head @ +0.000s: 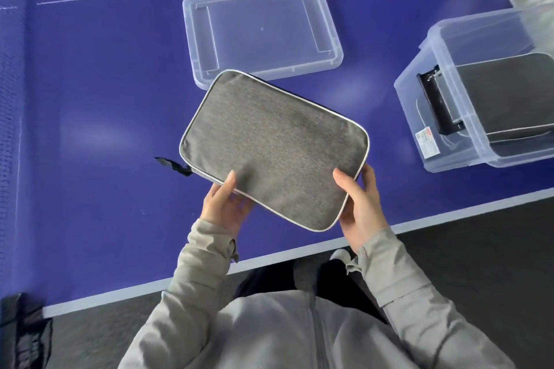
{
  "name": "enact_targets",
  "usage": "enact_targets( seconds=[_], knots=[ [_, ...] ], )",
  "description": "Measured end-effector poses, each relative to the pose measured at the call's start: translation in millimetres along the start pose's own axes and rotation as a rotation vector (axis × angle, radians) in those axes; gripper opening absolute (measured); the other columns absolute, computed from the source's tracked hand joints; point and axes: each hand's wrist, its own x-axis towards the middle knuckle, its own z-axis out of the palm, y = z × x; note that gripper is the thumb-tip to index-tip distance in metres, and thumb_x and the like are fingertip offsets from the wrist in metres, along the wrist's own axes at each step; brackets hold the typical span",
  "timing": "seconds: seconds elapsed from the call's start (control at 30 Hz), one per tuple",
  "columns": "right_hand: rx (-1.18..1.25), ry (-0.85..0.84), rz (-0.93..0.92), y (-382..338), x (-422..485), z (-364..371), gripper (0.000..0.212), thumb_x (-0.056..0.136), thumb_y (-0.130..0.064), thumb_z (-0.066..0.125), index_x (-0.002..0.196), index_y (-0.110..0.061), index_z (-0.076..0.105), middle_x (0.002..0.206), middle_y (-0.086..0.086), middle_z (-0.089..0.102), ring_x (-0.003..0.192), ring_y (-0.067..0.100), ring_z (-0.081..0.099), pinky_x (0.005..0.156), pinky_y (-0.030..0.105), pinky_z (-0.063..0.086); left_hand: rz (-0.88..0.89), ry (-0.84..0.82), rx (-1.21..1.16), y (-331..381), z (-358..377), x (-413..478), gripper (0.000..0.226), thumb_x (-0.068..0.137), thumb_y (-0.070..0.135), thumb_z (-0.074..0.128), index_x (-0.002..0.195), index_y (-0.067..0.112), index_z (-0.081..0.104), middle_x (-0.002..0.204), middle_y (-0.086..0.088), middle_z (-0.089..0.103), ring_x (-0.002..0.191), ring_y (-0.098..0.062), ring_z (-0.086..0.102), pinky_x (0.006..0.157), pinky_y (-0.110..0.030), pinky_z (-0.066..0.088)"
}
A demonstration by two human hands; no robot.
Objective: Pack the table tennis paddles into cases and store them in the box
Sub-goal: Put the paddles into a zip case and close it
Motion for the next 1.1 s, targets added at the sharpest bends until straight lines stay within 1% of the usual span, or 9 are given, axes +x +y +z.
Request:
enact_targets(
  seconds=[0.1,0.17,0.23,0.33,0.43,0.57,0.73,0.87,1.1],
  knots=[
    [-0.048,-0.048,-0.033,-24.5,-3.5,-38.1,0.046,0.070,-0.021,0.071,0.112,-0.023,0.052,0.096,-0.004,0.073,0.088,0.014,0.069,0.076,0.038,0.051,0.026,0.038,-0.009,6.5,-11.4,2.0,0.026,0.085,0.047,0.056,0.093,0.024,0.064,0.086,0.003,0.068,0.092,-0.020,0.063,0.074,-0.039,0.059],
    [-0.081,-0.074,-0.037,-42.2,-7.1,-67.7,0.049,0.068,-0.025,0.070,0.113,-0.024,0.053,0.096,-0.005,0.073,0.086,0.014,0.070,0.069,0.037,0.052,0.071,0.033,0.048,13.1,-10.6,1.2,0.035,0.091,0.052,0.046,0.112,0.029,0.062,0.100,0.001,0.066,0.092,-0.022,0.059,0.077,-0.040,0.056],
    [-0.080,-0.093,-0.038,-59.5,-10.4,-98.5,0.052,0.067,-0.025,0.069,0.116,-0.023,0.054,0.099,-0.004,0.073,0.091,0.015,0.070,0.066,0.032,0.056,0.096,-0.024,0.231,11.6,0.5,-4.3,0.044,0.091,0.051,0.045,0.131,0.032,0.047,0.104,-0.004,0.063,0.076,-0.023,0.056,0.059,-0.036,0.050],
    [-0.111,-0.116,-0.045,-87.7,-16.3,-145.1,0.056,0.067,-0.024,0.067,0.121,-0.022,0.054,0.102,-0.004,0.073,0.093,0.015,0.070,0.066,0.028,0.058,0.144,-0.241,0.545,-6.6,41.7,-19.1,0.052,0.079,0.038,0.065,0.127,0.023,0.051,0.071,-0.004,0.065,0.045,-0.021,0.056,0.041,-0.027,0.045],
    [-0.180,-0.124,-0.077,-118.6,-20.6,-191.7,0.052,0.068,-0.023,0.066,0.119,-0.024,0.055,0.096,-0.006,0.074,0.089,0.012,0.071,0.064,0.026,0.058,0.207,-0.308,0.667,-39.6,91.4,-37.9,0.061,0.052,0.035,0.082,0.107,0.024,0.059,0.081,0.006,0.073,0.069,-0.013,0.070,0.056,-0.023,0.054],
    [-0.263,-0.082,-0.169,-159.0,-22.8,-251.3,0.051,0.069,-0.030,0.069,0.118,-0.022,0.059,0.102,-0.007,0.073,0.096,0.012,0.070,0.068,0.024,0.058,0.258,-0.275,0.605,-100.8,138.6,-58.9,0.068,0.040,0.041,0.088,0.101,0.024,0.062,0.088,0.007,0.073,0.082,-0.011,0.069,0.064,-0.022,0.055],
    [-0.348,0.004,-0.281,-198.7,-18.8,-303.0,0.053,0.064,-0.039,0.075,0.114,-0.023,0.064,0.114,-0.002,0.069,0.107,0.014,0.065,0.087,0.034,0.053,0.289,-0.178,0.628,-153.4,184.8,-79.2,0.056,0.055,0.023,0.086,0.105,0.025,0.062,0.105,-0.001,0.068,0.092,-0.019,0.066,0.059,-0.026,0.055],
    [-0.397,0.016,-0.340,-225.5,-0.2,-325.6,0.042,0.072,-0.033,0.074,0.112,-0.021,0.065,0.108,-0.005,0.071,0.106,0.014,0.065,0.092,0.035,0.051,0.373,-0.118,0.701,-164.4,221.1,-81.0,0.050,0.054,0.030,0.088,0.098,0.031,0.065,0.105,0.004,0.066,0.075,-0.001,0.069,0.054,-0.023,0.055],
    [-0.483,0.025,-0.406,-277.4,57.7,-341.3,0.022,0.084,-0.021,0.068,0.105,-0.026,0.065,0.095,-0.010,0.069,0.091,0.003,0.065,0.089,0.027,0.051,0.463,-0.049,0.775,-166.4,290.0,-56.9,0.060,0.053,0.037,0.086,0.107,0.030,0.062,0.107,0.009,0.066,0.086,-0.015,0.069,0.079,-0.039,0.057]
  ],
)
